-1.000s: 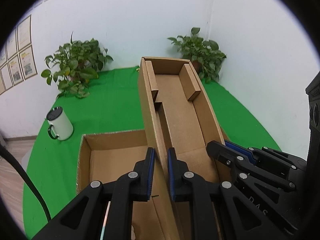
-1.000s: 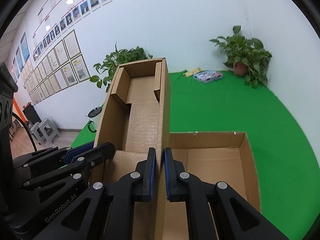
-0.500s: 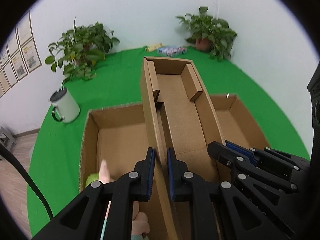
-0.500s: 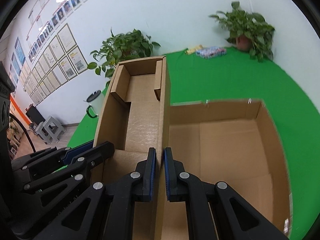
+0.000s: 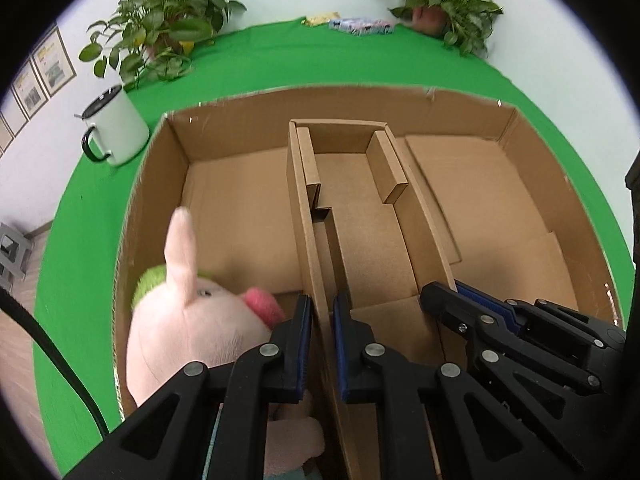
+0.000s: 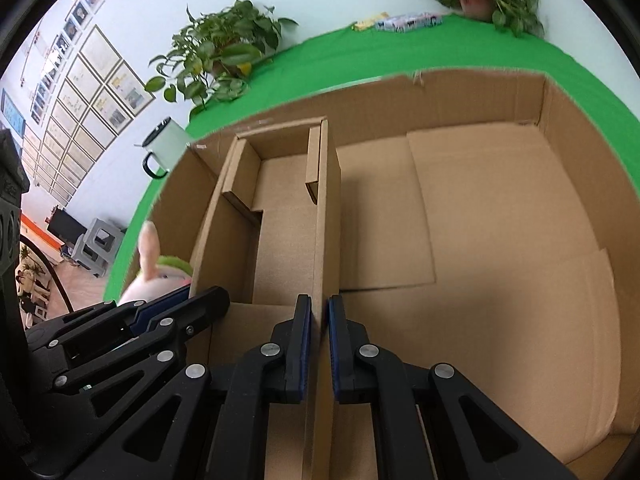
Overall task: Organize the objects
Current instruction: 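Lower the cardboard insert into the box beside the plush pig, then open the right gripper and withdraw it from the box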
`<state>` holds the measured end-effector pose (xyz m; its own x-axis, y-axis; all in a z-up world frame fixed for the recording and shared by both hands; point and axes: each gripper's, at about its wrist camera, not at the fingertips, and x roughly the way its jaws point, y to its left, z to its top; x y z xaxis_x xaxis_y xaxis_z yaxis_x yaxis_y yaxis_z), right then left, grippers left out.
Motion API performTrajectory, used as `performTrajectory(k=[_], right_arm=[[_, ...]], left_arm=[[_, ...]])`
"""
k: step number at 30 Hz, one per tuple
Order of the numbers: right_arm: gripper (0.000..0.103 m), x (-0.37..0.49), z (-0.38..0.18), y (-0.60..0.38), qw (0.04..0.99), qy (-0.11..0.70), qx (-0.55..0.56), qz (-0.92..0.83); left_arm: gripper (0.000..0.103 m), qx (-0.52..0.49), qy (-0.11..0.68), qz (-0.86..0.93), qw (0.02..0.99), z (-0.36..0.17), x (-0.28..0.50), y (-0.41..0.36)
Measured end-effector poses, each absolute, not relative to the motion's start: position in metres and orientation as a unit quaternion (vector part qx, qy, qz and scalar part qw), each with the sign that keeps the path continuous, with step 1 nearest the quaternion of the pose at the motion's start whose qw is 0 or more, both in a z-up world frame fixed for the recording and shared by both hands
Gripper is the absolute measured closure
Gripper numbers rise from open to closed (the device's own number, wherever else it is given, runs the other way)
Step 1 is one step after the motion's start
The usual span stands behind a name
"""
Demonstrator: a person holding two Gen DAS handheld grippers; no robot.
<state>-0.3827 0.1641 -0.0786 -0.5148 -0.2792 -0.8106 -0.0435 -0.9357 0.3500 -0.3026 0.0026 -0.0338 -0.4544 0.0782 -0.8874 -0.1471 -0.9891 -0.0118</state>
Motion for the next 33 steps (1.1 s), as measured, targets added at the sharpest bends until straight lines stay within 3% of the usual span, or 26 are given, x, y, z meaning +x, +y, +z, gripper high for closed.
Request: performTrajectory(k=[24, 33], right_arm=[[0.095, -0.385, -0.078, 0.137, 0.064, -0.165, 0.495, -0.851], [0.088, -0.367, -0.055, 0.160, 0.067, -0.159, 0.460, -0.871]], left_arm=[[0.091, -0.507, 0.013, 0.859, 0.077, -0.021, -0.273, -0.015], [0.091, -0.449, 0.026, 0.890, 0.071, 0.009, -0.237, -0.020]])
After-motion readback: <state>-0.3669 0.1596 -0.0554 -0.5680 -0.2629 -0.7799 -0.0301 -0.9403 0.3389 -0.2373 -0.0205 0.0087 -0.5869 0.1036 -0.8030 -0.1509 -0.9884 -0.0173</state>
